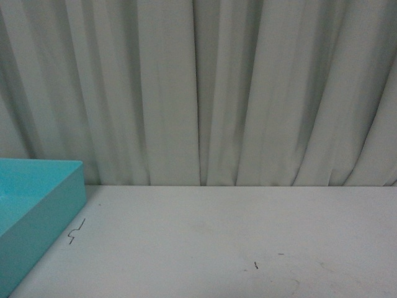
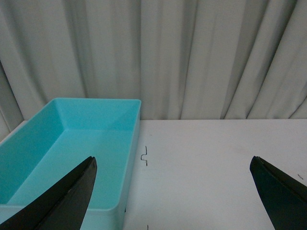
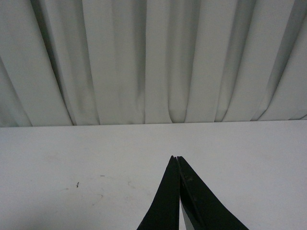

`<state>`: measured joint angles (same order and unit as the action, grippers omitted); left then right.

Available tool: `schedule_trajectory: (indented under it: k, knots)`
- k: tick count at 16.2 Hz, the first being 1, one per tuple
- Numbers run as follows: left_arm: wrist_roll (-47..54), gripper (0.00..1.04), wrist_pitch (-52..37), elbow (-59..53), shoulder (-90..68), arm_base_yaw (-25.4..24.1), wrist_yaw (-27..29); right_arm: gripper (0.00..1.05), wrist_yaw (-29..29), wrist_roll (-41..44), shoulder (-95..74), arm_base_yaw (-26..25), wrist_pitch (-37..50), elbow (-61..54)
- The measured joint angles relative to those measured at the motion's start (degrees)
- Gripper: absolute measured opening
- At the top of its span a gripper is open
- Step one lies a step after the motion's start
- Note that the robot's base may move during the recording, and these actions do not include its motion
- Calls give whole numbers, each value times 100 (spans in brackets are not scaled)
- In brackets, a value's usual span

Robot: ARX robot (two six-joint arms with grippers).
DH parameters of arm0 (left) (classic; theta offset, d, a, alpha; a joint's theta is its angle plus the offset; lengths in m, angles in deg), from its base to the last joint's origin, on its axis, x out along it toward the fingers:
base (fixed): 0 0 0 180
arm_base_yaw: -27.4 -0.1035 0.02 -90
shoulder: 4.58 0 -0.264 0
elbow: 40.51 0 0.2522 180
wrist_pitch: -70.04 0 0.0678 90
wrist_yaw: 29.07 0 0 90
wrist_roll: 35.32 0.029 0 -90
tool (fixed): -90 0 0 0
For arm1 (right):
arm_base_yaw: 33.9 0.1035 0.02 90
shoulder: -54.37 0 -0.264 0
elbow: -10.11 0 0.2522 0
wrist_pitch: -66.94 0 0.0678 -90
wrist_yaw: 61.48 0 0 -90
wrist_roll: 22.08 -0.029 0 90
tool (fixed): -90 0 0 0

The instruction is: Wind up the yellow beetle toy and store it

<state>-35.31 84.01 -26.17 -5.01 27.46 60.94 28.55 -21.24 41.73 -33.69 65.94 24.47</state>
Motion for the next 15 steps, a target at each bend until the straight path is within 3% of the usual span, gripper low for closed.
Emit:
schedule_trajectory:
  k: [7,10,15]
  knots:
    - [0,98,0,0,0,0,0,2,2,0,205,0,-205,0]
    - [0,98,4,0,0,0,2,2,2,-2,1250,-20,-1255,2]
    - [0,98,-2,0,0,0,0,3,-7,0,1250,-22,-1296,2]
